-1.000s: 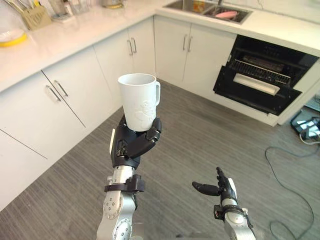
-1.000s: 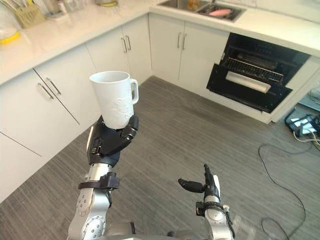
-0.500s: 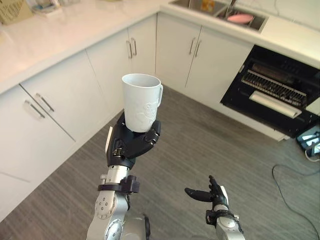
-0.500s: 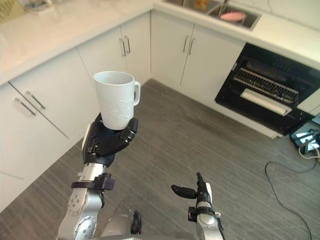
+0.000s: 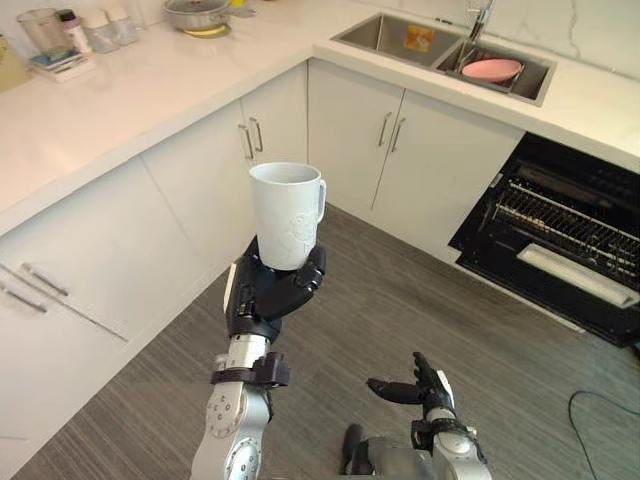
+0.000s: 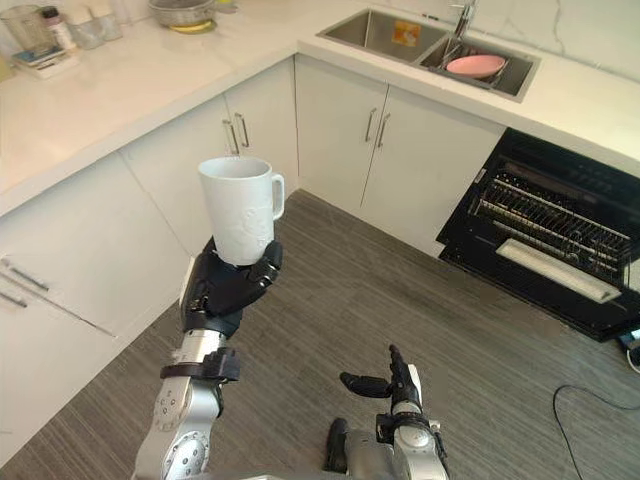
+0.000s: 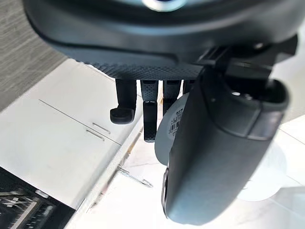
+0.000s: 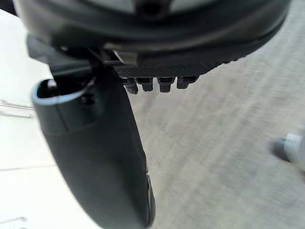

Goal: Walk over to the sink, pick up the cup, carry it to the dishwasher, place the cup inside the dishwasher, then close the dishwasher door

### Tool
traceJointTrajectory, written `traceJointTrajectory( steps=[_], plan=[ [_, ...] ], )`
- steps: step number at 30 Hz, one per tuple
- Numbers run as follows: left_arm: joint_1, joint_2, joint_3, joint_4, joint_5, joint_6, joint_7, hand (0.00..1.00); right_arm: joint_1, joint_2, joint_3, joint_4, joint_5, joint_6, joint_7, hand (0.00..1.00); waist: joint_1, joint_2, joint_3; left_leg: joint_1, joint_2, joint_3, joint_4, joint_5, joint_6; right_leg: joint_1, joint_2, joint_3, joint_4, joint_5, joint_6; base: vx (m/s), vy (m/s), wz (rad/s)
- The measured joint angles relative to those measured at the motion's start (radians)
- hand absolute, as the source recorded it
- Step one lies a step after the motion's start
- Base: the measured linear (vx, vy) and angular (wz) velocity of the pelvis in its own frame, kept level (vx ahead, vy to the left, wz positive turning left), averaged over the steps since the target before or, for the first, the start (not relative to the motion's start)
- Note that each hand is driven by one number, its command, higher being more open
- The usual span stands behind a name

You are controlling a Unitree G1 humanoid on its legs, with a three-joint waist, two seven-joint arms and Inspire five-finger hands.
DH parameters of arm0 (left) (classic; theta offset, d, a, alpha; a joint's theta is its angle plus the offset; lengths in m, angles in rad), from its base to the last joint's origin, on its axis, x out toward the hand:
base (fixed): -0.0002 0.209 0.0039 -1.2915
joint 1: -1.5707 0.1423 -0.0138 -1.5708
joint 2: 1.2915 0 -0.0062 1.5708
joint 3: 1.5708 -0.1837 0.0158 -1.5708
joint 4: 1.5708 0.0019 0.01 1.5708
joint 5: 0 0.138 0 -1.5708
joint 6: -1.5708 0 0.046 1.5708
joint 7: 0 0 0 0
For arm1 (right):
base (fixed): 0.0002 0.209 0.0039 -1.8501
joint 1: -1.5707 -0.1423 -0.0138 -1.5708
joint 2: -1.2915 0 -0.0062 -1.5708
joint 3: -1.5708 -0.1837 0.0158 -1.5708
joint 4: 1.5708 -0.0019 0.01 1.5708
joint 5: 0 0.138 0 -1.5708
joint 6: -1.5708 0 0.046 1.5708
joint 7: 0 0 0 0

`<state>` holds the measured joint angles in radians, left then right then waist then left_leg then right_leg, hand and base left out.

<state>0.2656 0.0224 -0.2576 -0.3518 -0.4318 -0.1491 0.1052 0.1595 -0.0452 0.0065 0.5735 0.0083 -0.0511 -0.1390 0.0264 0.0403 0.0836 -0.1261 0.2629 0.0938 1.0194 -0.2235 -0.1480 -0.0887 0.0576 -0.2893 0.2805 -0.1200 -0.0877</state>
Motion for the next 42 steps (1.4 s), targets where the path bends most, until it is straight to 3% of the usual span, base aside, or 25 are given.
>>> traceJointTrajectory(
  steps=[2,5,8,9,10,11,13,16,17,18,21,23,26,27,28,29,30,31,33,34,35,37,39,41,42],
  plan=[
    [0.001,0.0,0.0,-0.027,-0.001,-0.001,-0.004,0.0,0.011,-0.002,0.0,-0.039,0.008,-0.013,-0.009,1.0,0.019,-0.004,0.0,-0.1,0.031,0.032,0.065,-0.029,0.037,0.077,0.005,0.02,-0.061,-0.006,-0.004,0.42,-0.041,-0.23],
    [0.001,-0.006,0.019,-0.046,-0.002,-0.009,-0.017,0.0,0.003,-0.011,-0.003,-0.051,0.011,-0.026,-0.018,1.0,0.047,-0.002,-0.003,-0.219,0.037,0.05,-0.07,-0.077,0.069,0.136,-0.003,0.055,-0.125,-0.025,0.024,0.31,0.082,-0.3],
    [0.004,-0.004,0.038,-0.036,-0.002,-0.009,-0.018,0.0,-0.001,-0.018,-0.003,-0.016,0.011,-0.027,-0.017,1.0,0.052,-0.009,0.002,-0.241,-0.076,-0.031,-0.417,-0.059,0.067,0.177,-0.054,0.079,-0.127,-0.065,0.077,0.3,0.253,-0.15],
    [0.005,-0.004,0.042,-0.034,-0.001,-0.012,-0.018,0.0,-0.01,-0.025,-0.002,0.014,0.011,-0.026,-0.018,1.0,0.056,-0.01,0.002,-0.23,-0.114,-0.072,-0.536,0.033,0.069,0.179,-0.072,0.105,-0.116,-0.09,0.108,0.28,0.324,-0.49],
    [0.01,0.006,0.052,-0.032,-0.002,-0.013,-0.017,0.0,-0.022,-0.015,0.001,0.048,0.011,-0.024,-0.017,1.0,0.065,-0.024,0.0,-0.197,-0.143,-0.054,-0.564,0.107,0.105,0.182,-0.101,0.137,-0.102,-0.11,0.131,0.29,0.314,-0.49],
    [0.011,0.013,0.055,-0.033,-0.002,-0.012,-0.015,0.0,-0.02,-0.005,0.001,0.048,0.011,-0.019,-0.017,1.0,0.062,-0.037,-0.002,-0.196,-0.154,-0.043,-0.558,0.096,0.116,0.182,-0.116,0.149,-0.101,-0.11,0.132,0.33,0.29,-0.46],
    [0.014,0.021,0.052,-0.035,-0.002,-0.012,-0.011,0.0,-0.027,0.01,0.002,0.039,0.008,-0.019,-0.016,1.0,0.07,-0.058,0.009,-0.203,-0.154,0.007,-0.485,0.016,0.149,0.17,-0.141,0.203,-0.076,-0.112,0.143,0.32,0.265,-0.49],
    [0.021,0.038,0.043,-0.036,-0.001,-0.012,0.002,0.0,-0.033,0.013,0.001,0.022,0.006,-0.019,-0.015,1.0,0.072,-0.064,0.012,-0.166,-0.157,0.06,-0.472,-0.036,0.166,0.109,-0.171,0.237,0.081,-0.13,0.173,0.29,0.313,-0.59],
    [0.022,0.063,0.034,-0.04,0.0,-0.01,0.005,0.0,-0.03,0.023,0.001,0.003,0.005,-0.019,-0.014,1.0,0.066,-0.071,0.017,-0.097,-0.167,0.105,-0.487,-0.065,0.184,0.017,-0.214,0.241,0.326,-0.122,0.211,0.23,0.194,-0.55],
    [0.023,0.076,0.027,-0.047,0.0,-0.01,0.005,0.0,-0.029,0.035,0.001,0.0,-0.001,-0.019,-0.012,1.0,0.062,-0.073,0.017,-0.048,-0.168,0.123,-0.497,-0.084,0.191,-0.029,-0.235,0.225,0.46,-0.118,0.219,0.23,0.167,-0.57],
    [0.026,0.078,0.004,-0.085,0.0,-0.012,0.005,0.0,-0.031,0.069,0.001,-0.005,-0.003,-0.019,-0.007,1.0,0.05,-0.078,0.013,0.044,-0.16,0.155,-0.541,-0.123,0.195,-0.128,-0.263,0.155,0.623,-0.133,0.194,0.22,0.065,-0.37],
    [0.026,0.078,-0.011,-0.1,0.0,-0.033,0.005,0.0,-0.034,0.09,0.005,-0.005,-0.003,-0.019,-0.001,1.0,0.039,-0.089,0.004,0.091,-0.145,0.18,-0.57,-0.143,0.178,-0.192,-0.266,0.072,0.599,-0.148,0.167,0.26,-0.044,-0.36],
    [0.025,0.078,-0.013,-0.092,0.0,-0.041,0.005,0.0,-0.044,0.086,0.01,0.0,-0.003,-0.02,0.002,1.0,0.029,-0.087,0.003,0.148,-0.116,0.219,-0.608,-0.151,0.133,-0.25,-0.241,-0.043,0.427,-0.157,0.134,0.31,-0.089,-0.36],
    [0.022,0.078,-0.013,-0.068,0.0,-0.049,0.005,0.0,-0.05,0.076,0.02,0.012,-0.003,-0.02,0.002,1.0,0.014,-0.093,-0.001,0.166,-0.116,0.224,-0.633,-0.152,0.117,-0.254,-0.204,-0.065,0.277,-0.118,0.121,0.39,-0.106,-0.13],
    [0.021,0.081,-0.009,-0.038,0.0,-0.049,0.005,0.0,-0.051,0.062,0.038,0.028,-0.003,-0.02,0.001,1.0,-0.003,-0.12,-0.014,0.189,-0.138,0.219,-0.651,-0.157,0.101,-0.246,-0.183,-0.051,0.128,0.04,0.058,0.44,-0.118,0.05],
    [0.017,0.074,-0.009,-0.005,0.0,-0.048,0.004,0.0,-0.053,0.045,0.042,0.042,-0.004,-0.02,0.001,1.0,-0.015,-0.107,-0.015,0.203,-0.132,0.21,-0.653,-0.168,0.082,-0.234,-0.172,-0.046,0.131,0.064,0.034,0.47,-0.074,-0.15],
    [0.022,0.052,-0.011,0.036,0.001,-0.024,0.006,0.0,-0.058,0.015,0.041,0.06,-0.008,-0.009,0.001,1.0,-0.012,-0.059,-0.02,0.226,-0.096,0.203,-0.655,-0.166,0.07,-0.209,-0.132,-0.049,0.12,0.057,0.022,0.47,-0.079,-0.33],
    [0.022,0.04,-0.007,0.056,0.001,-0.011,0.006,0.0,-0.057,0.002,0.04,0.059,-0.011,-0.008,0.001,1.0,-0.016,-0.037,-0.018,0.233,-0.073,0.178,-0.623,-0.16,0.061,-0.188,-0.103,-0.047,0.11,0.029,0.019,0.44,-0.081,-0.46],
    [0.02,0.024,-0.008,0.06,0.001,0.004,0.006,0.0,-0.035,-0.001,0.038,0.043,-0.011,-0.005,-0.001,1.0,-0.018,-0.018,-0.005,0.198,-0.017,0.132,-0.437,-0.132,0.023,-0.111,-0.054,-0.048,0.076,0.007,0.007,0.42,-0.125,-0.24],
    [0.021,0.017,-0.011,0.059,0.001,0.004,0.004,0.0,-0.008,-0.002,0.04,0.014,-0.01,-0.005,-0.003,1.0,-0.011,-0.014,-0.002,0.138,0.018,0.089,-0.235,-0.052,0.019,-0.045,-0.029,-0.038,0.037,0.001,-0.001,0.38,-0.085,-0.22],
    [0.022,0.016,-0.011,0.057,0.001,0.004,0.004,0.0,0.005,0.002,0.042,-0.005,-0.009,-0.005,-0.004,1.0,-0.007,-0.014,-0.002,0.104,0.031,0.069,-0.149,-0.03,0.014,-0.014,-0.022,-0.03,0.016,-0.002,-0.004,0.4,-0.035,-0.29],
    [0.022,0.013,-0.013,0.033,0.001,0.003,0.0,0.0,0.02,0.002,0.039,-0.056,-0.001,-0.008,-0.017,1.0,0.002,-0.015,-0.002,-0.003,0.046,0.053,-0.011,-0.053,0.03,0.048,-0.012,-0.009,-0.04,-0.005,-0.003,0.3,0.001,-0.3],
    [0.023,0.011,-0.01,0.015,0.001,0.001,-0.006,0.0,0.018,0.0,0.036,-0.087,0.0,-0.015,-0.023,1.0,0.024,-0.016,-0.002,-0.094,0.044,0.052,-0.054,-0.096,0.058,0.084,-0.012,0.023,-0.075,-0.009,0.005,0.18,0.053,-0.36],
    [0.026,0.011,-0.002,0.013,0.0,0.001,-0.008,0.0,0.016,0.001,0.037,-0.085,0.005,-0.023,-0.023,1.0,0.038,-0.02,0.0,-0.138,0.008,0.021,-0.198,-0.113,0.083,0.111,-0.02,0.047,-0.095,-0.022,0.013,0.2,0.152,-0.29],
    [0.033,0.011,0.006,0.014,0.0,0.001,-0.008,0.0,0.01,0.001,0.037,-0.069,0.007,-0.025,-0.023,1.0,0.041,-0.026,0.004,-0.152,-0.071,-0.062,-0.393,-0.108,0.085,0.12,-0.043,0.07,-0.092,-0.038,0.04,0.23,0.279,-0.28]
  ],
)
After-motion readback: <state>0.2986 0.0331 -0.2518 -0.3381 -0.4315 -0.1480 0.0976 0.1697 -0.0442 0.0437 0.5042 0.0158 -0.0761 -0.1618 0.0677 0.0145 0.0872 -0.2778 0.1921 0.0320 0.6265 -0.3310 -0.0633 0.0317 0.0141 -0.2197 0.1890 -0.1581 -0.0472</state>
